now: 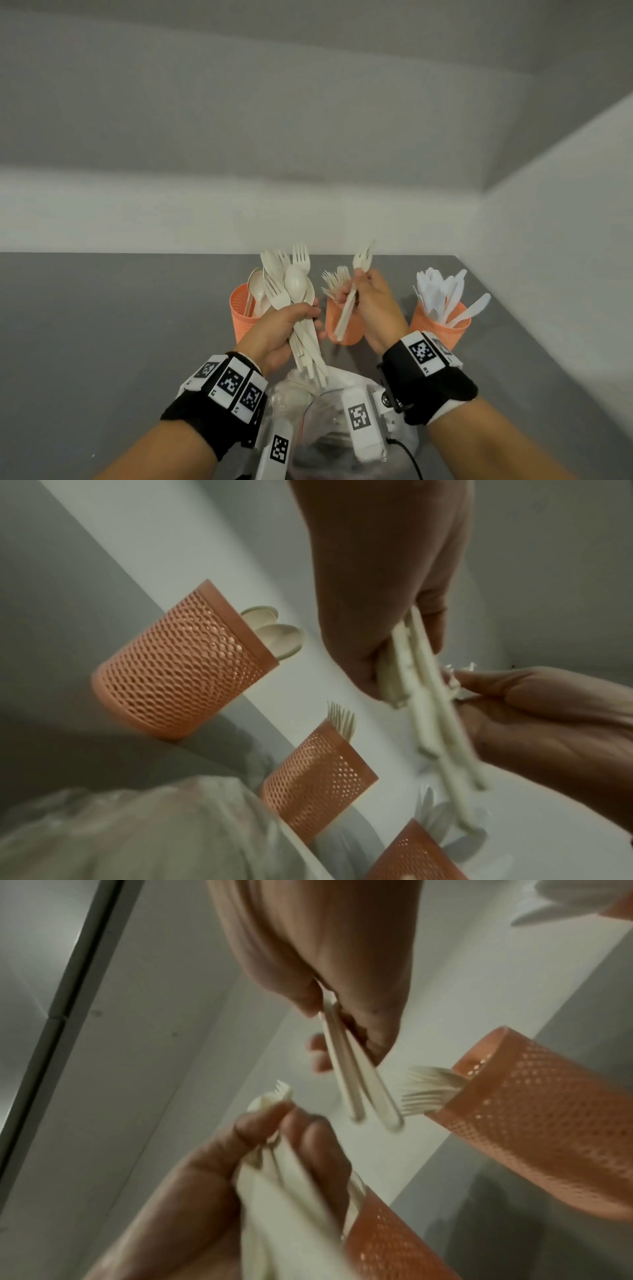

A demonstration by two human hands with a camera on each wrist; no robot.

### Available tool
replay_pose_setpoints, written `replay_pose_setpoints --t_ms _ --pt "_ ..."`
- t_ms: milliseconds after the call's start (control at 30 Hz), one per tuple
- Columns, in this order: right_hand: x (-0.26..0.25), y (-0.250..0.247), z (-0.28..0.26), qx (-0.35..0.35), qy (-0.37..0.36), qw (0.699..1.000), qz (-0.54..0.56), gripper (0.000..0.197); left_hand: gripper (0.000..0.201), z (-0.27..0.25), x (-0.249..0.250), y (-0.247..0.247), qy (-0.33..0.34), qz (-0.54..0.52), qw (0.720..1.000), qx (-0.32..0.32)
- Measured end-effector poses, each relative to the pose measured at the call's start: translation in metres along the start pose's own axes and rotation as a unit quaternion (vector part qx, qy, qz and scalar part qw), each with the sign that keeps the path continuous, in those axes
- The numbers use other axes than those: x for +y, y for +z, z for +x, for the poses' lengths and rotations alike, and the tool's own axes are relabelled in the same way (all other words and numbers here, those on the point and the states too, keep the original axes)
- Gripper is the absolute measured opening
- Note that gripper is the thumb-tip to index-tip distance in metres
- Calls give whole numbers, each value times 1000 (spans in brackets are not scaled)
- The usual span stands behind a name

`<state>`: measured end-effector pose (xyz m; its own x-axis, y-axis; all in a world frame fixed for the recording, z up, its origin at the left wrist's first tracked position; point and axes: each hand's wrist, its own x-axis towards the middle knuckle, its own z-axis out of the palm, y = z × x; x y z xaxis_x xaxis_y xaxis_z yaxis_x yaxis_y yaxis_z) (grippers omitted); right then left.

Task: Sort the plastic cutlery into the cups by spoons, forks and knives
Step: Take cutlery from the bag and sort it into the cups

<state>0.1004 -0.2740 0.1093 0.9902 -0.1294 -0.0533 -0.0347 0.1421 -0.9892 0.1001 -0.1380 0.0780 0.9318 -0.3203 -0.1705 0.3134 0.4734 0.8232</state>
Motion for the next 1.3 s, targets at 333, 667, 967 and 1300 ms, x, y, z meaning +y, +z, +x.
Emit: replay_pose_setpoints --t_ms 333,667,967,1300 --pt "-2 20 5 -61 37 997 -21 19 4 -23 9 -11 -49 75 987 -132" --pt "-29 23 13 26 -31 995 95 26 24 -34 14 -30 -53 68 992 -90" --pt "-3 35 -4 -236 82 968 -21 32 25 -42 20 -30 -88 93 972 -196" --pt "-4 35 2 -82 90 984 127 24 26 -41 23 -42 -104 66 970 -210"
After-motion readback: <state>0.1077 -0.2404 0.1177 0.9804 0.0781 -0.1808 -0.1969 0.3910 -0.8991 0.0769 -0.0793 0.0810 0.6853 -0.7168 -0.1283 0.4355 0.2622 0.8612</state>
